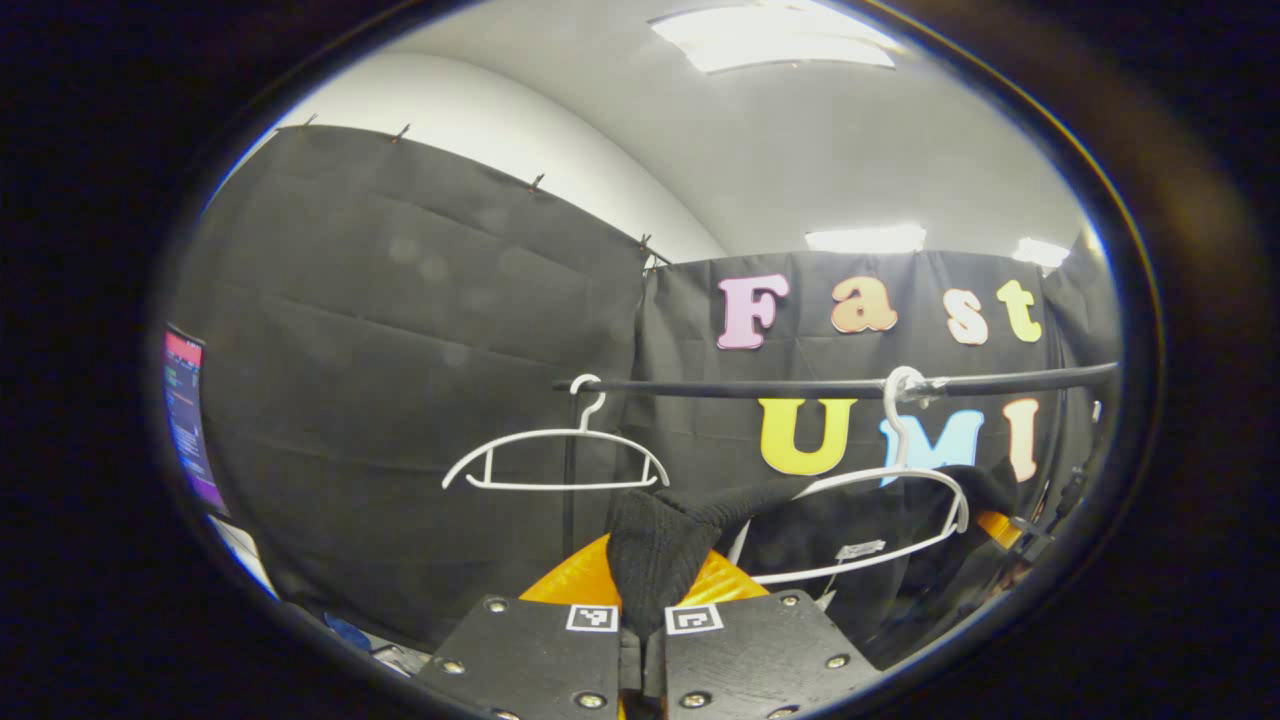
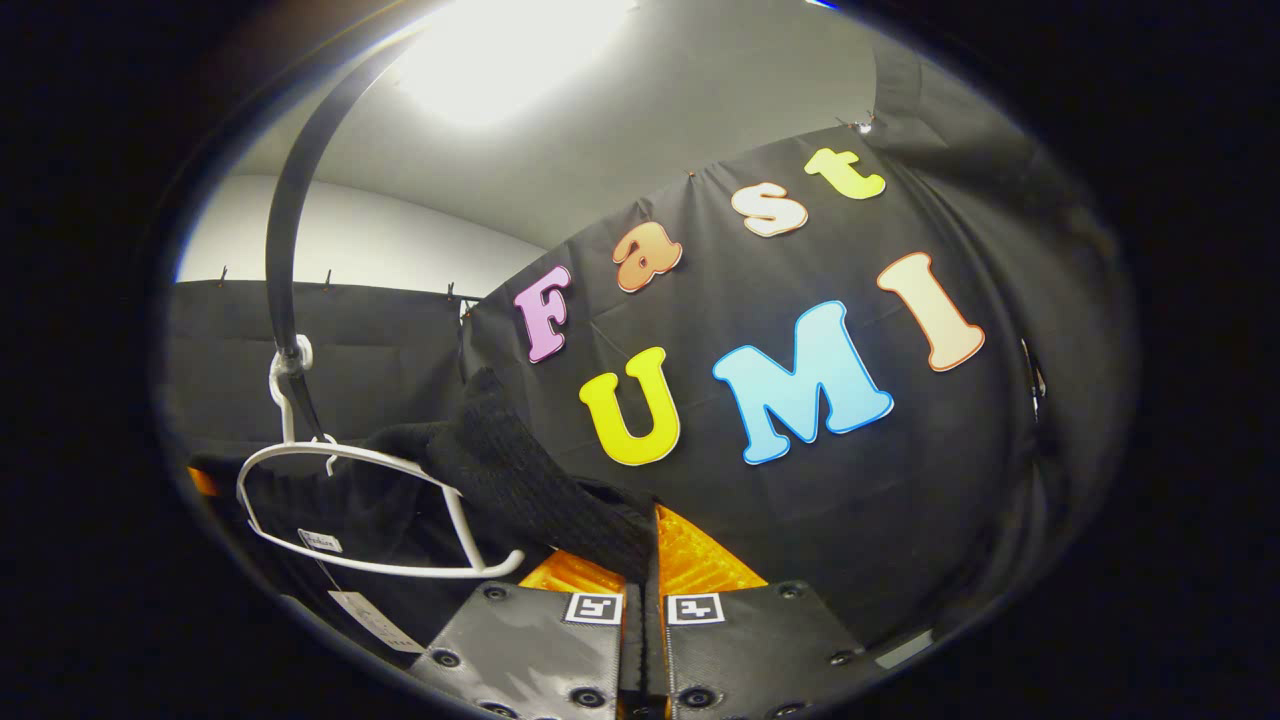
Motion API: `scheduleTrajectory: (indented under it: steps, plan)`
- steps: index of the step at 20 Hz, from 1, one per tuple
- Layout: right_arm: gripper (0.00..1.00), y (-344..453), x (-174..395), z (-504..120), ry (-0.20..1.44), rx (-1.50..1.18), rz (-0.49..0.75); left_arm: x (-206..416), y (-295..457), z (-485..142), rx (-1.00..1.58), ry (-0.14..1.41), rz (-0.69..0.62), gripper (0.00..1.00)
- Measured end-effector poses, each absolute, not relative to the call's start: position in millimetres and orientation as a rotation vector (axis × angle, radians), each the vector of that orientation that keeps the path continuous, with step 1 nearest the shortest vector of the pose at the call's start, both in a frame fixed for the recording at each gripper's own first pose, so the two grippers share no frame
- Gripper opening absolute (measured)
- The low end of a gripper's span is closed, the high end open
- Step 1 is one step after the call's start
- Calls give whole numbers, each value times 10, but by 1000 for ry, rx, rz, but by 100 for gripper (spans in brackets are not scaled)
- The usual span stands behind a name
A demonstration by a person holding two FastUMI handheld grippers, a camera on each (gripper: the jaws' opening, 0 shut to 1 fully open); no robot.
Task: Grasp the clothes on the hanger with both hands and then place them into the laundry hamper below.
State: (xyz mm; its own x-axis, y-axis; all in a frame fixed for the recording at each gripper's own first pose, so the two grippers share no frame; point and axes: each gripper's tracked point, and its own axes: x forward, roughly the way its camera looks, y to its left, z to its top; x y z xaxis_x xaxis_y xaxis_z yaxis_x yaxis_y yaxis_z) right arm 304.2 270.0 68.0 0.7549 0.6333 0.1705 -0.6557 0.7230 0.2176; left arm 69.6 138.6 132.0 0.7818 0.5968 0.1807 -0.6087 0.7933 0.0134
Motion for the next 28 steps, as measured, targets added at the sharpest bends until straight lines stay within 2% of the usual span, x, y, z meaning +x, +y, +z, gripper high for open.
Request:
scheduleTrajectory:
  steps: [3, 5, 7, 11, 12, 15, 21, 28]
  plan:
    - [2, 2741, 3136, 626, -79, 269, 709, 753, 1541, 1308, 114, -150, 655, 1]
    - [2, 2776, 3146, 575, -71, 264, 719, 724, 1609, 1311, 162, -128, 653, 4]
    - [2, 2805, 3152, 550, -87, 237, 730, 702, 1632, 1340, 189, -118, 642, 0]
    - [0, 2880, 3200, 397, -57, 228, 747, 696, 1837, 1205, 158, -82, 635, 2]
    - [3, 2921, 3220, 364, -40, 232, 753, 706, 1909, 1159, 124, -79, 634, 4]
    - [0, 2986, 3238, 281, -27, 205, 760, 654, 2106, 949, 42, -67, 639, 4]
    - [3, 3033, 3174, 10, 47, 242, 772, 557, 2215, 249, -174, -3, 697, 2]
    - [2, 2794, 3113, -357, 165, 256, 687, 401, 1866, -135, -128, 103, 686, 2]
